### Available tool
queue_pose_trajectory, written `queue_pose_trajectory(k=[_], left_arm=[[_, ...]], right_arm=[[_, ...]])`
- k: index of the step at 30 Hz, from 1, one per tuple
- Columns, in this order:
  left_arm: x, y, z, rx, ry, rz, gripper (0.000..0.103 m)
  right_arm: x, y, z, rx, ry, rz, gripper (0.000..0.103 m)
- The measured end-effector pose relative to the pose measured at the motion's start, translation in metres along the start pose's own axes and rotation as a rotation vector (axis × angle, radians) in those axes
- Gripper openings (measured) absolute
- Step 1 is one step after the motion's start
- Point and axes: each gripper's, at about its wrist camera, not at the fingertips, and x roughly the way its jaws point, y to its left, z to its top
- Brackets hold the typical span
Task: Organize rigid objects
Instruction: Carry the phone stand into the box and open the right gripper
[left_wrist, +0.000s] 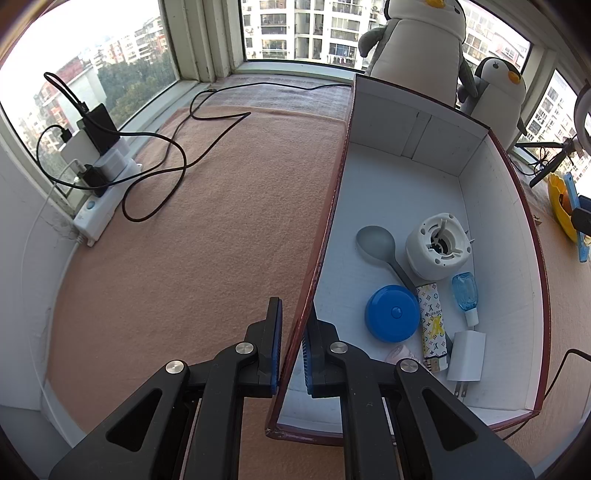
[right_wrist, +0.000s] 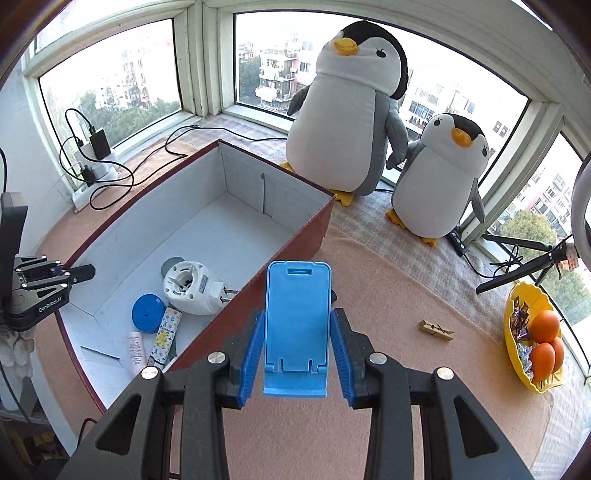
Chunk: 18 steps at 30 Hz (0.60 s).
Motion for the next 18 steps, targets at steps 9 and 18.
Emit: queue_pose_trajectory(k=[9,18], left_arm=[[0.0,0.0,0.0,0.0,0.0,0.0,0.009],[0.0,0.0,0.0,0.001,0.0,0.001,0.009]], right_arm=[[-0.006,0.039,0.013,-0.06,-0.028,0.088,0.033],[0.008,0.074,0.017,-0.092,-0.005,0.169,0.033]])
